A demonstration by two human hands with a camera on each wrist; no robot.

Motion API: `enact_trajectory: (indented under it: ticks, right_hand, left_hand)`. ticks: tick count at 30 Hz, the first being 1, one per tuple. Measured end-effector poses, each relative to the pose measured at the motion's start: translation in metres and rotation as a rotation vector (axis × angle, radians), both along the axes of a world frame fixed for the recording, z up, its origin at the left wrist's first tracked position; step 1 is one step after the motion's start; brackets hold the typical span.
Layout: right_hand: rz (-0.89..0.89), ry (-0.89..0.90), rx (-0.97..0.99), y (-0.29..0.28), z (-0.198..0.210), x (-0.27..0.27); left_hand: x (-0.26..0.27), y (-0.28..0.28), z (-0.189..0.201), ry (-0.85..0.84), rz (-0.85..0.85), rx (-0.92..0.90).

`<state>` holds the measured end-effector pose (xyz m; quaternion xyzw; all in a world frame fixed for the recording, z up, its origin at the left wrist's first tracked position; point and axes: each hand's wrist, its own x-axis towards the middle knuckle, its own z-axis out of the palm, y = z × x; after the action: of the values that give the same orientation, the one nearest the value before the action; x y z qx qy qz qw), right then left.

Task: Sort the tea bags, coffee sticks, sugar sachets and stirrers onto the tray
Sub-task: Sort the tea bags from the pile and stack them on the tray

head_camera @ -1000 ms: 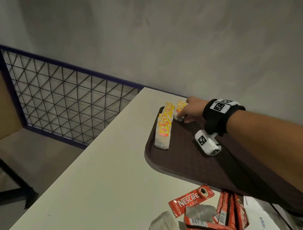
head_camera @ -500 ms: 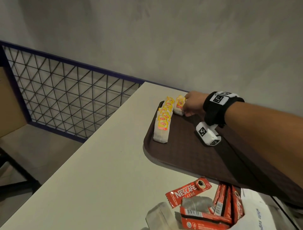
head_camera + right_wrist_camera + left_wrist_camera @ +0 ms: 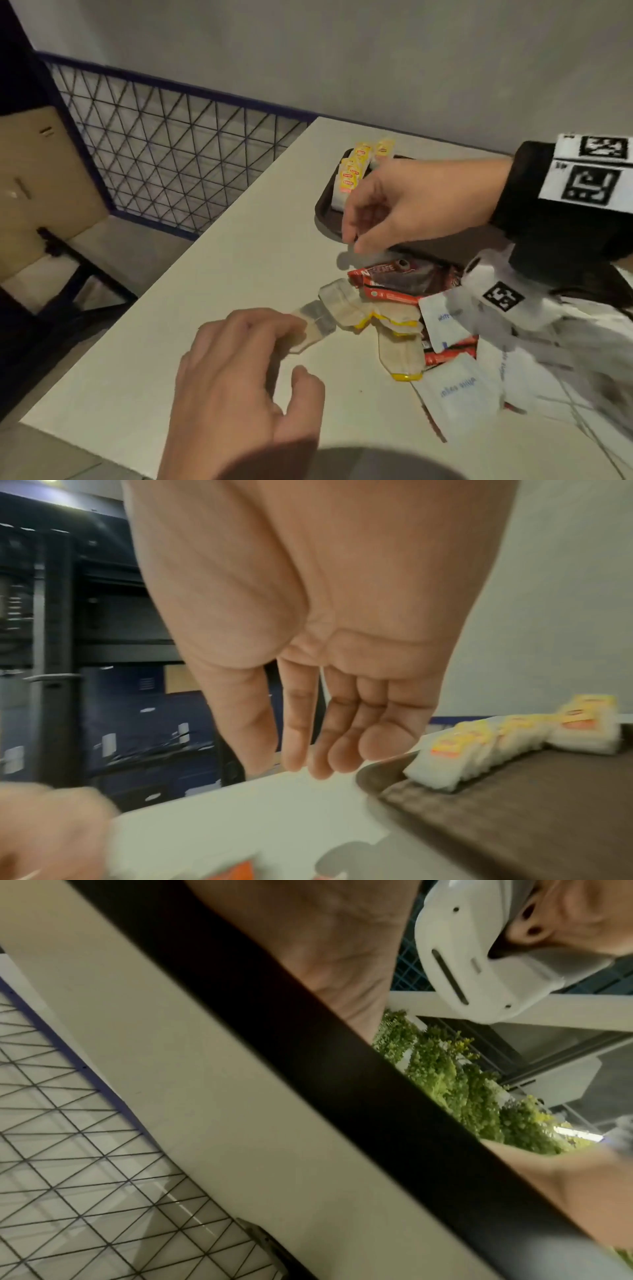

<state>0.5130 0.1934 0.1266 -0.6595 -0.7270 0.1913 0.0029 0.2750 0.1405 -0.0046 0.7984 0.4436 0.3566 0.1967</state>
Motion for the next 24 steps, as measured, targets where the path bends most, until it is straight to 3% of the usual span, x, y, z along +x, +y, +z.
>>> enact_trajectory:
  ticks: [6,14,17,24]
  right_hand:
    - [0.212,-0.354,-0.037,-0.049,-0.022,-0.041]
    - [0.207,-0.531,0.241,-0.07,-0.047,-0.049]
    - [0.153,-0.46,0.335,-0.07,-0.043,-0.05]
    - [-0.071,0.162,0.454,-0.1,-0.012,-0.046]
  left_hand:
    - [0.006,-0.012,-0.002,0.24,0.086,-0.029]
    - [0.004,-0.017,0.006,0.228,0.069,-0.079]
    - [0.005,-0.016,0.004,0.244,0.071,-0.063]
    - [0.005,-0.014,-0.003,0.192,0.093,0.029]
